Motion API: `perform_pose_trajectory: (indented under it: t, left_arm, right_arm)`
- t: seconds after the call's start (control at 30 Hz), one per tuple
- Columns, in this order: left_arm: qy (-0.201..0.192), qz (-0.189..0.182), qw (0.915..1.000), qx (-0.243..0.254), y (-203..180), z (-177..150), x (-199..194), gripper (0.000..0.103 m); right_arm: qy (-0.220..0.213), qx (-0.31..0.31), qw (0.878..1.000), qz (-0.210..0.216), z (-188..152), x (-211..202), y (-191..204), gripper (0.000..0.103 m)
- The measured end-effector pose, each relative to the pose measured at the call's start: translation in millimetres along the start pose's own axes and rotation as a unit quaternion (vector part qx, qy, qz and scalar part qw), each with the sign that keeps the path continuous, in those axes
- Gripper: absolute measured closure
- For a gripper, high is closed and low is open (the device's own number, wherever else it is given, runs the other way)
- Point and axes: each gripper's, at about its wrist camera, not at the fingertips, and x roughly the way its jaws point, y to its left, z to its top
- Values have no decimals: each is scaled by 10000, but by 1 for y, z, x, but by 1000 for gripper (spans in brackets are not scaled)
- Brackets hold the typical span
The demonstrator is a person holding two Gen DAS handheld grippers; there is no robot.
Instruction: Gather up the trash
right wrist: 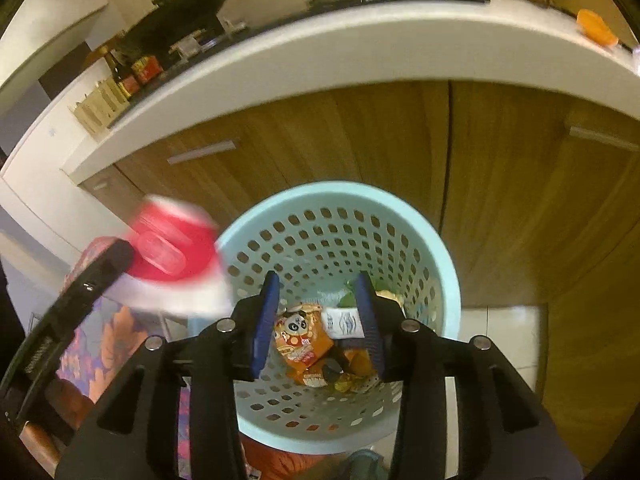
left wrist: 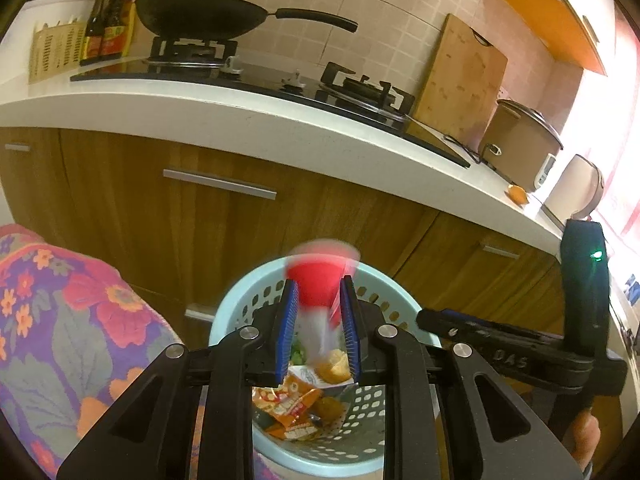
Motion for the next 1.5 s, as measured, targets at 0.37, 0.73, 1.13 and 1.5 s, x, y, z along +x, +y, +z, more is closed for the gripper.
perform_pose_trajectory:
  t: [0.37,0.73,1.13,1.5]
  left_arm:
    - [-158,183,9997,24,1,-13,-28,57]
    - [-757,656,9949,-82,16,-29,-117,26]
    - [-1490,2744,9500,3,39,-75,-189,20]
    - [-1708,3055,9366,-127,53,-86,-194,20]
  right_arm:
    - [-286,-191,9994,18,-12,-24,13,59]
    - [-819,-654,9944,146,-34,-70,65,52]
    - [-1636,-1239,9787,43,-84,-108,131,29]
    - [-1971,-1534,9681,-180,-98,-106,154,28]
